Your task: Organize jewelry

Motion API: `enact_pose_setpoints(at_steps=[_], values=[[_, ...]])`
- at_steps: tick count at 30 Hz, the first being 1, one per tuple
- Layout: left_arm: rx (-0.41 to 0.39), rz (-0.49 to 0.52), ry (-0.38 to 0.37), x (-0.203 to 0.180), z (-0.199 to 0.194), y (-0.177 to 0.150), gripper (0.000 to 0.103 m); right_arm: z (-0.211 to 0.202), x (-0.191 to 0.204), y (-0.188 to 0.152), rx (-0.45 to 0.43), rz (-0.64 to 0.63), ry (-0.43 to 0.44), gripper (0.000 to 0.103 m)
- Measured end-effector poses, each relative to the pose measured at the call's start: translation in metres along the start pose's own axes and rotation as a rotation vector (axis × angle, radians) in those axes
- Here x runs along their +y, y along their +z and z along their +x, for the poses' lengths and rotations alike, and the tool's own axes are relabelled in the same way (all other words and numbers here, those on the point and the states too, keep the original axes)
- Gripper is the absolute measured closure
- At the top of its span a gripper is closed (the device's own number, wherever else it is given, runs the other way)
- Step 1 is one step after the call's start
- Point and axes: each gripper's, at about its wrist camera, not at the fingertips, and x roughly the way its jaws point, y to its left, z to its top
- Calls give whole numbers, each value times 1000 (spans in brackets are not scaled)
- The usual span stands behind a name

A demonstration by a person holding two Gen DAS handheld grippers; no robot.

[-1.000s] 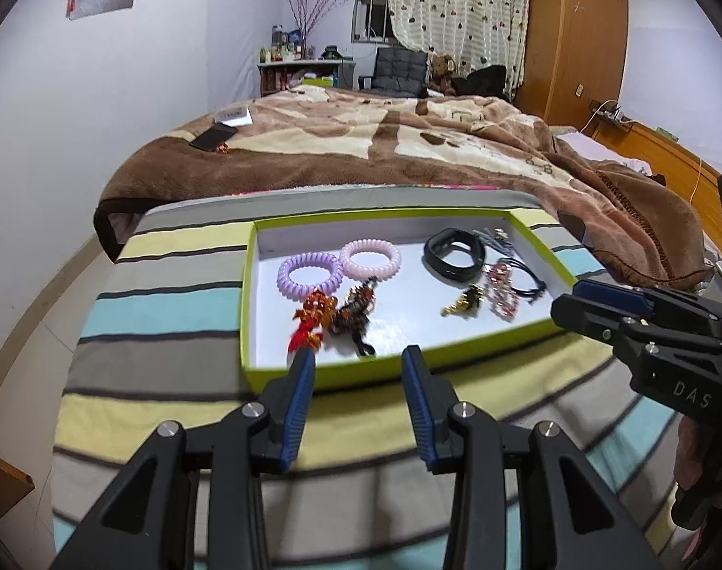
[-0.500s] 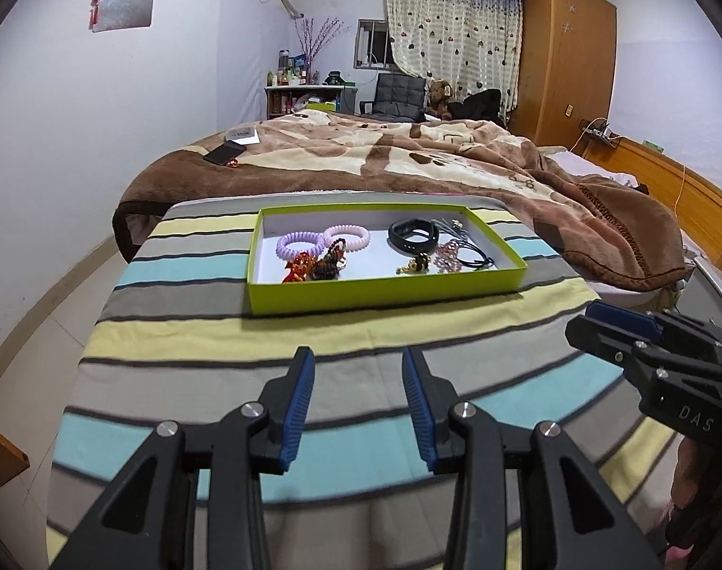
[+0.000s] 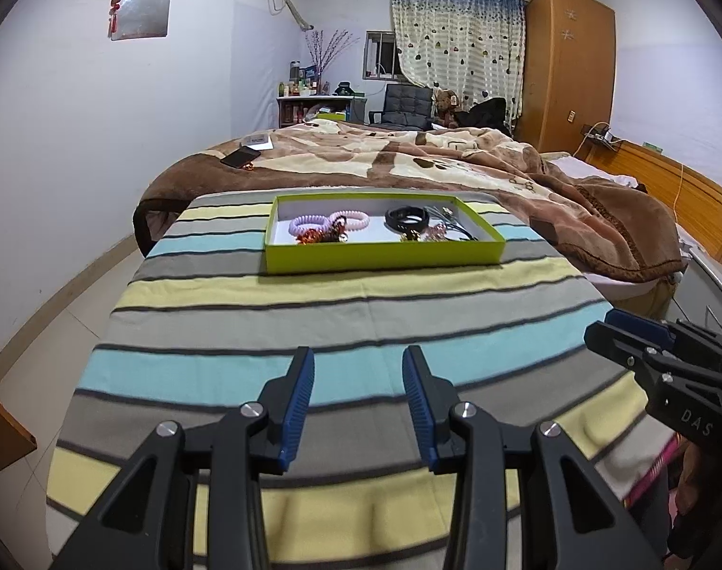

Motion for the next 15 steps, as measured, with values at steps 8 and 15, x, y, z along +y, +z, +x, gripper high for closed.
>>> enact_pose_setpoints(at_steps=[8, 15], values=[[-31, 10, -1, -7, -10, -6, 63, -10, 4, -10, -21, -16, -7, 67], [-37, 8, 7, -9, -8, -9, 63, -13, 6, -13, -29, -18, -10, 67]])
